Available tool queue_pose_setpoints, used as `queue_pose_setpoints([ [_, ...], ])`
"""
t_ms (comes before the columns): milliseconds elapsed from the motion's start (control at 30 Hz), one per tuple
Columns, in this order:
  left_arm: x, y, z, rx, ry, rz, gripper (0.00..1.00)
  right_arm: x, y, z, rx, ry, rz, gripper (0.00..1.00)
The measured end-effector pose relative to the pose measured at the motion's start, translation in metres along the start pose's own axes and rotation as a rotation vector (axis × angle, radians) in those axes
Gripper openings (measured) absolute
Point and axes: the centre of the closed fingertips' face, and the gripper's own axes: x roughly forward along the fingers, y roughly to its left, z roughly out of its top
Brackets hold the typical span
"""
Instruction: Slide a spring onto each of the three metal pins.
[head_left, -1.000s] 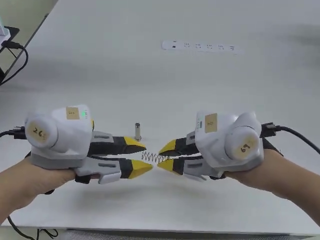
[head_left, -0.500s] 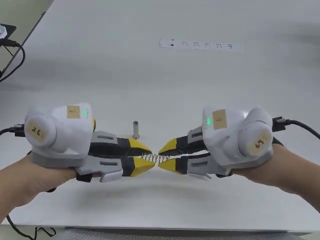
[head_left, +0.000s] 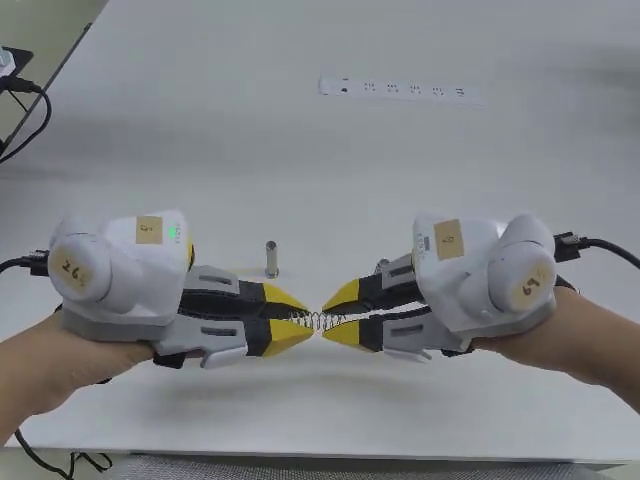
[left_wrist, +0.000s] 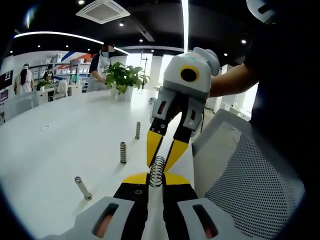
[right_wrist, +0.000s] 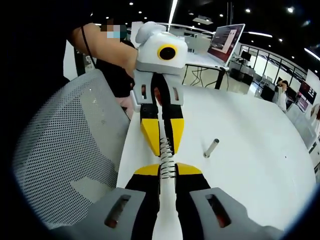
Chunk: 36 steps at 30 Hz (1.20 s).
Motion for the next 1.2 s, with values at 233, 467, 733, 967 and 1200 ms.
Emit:
queue_pose_setpoints([
  [233, 0.000, -0.001, 0.000, 0.003, 0.000, -0.004, 0.02, 0.000, 0.000, -0.001, 0.009, 0.000, -0.002, 0.08],
  [467, -0.002, -0.002, 0.001, -0.008, -0.002, -0.005, 0.02, -0.002, -0.001, -0.001, 0.046, -0.011, -0.014, 0.09],
  [733, -0.004, -0.001, 0.004, -0.018, -0.015, -0.007, 0.01, -0.005, 0.000, -0.013, 0.075, 0.004, -0.017, 0.10],
  [967, -0.005, -0.002, 0.005, -0.023, -0.020, -0.011, 0.02, -0.007, -0.001, -0.009, 0.162, -0.056, -0.009, 0.09],
  [1200, -0.005, -0.005, 0.005, -0.025, -0.023, -0.022, 0.02, -0.008, 0.001, -0.007, 0.221, -0.085, 0.017, 0.09],
])
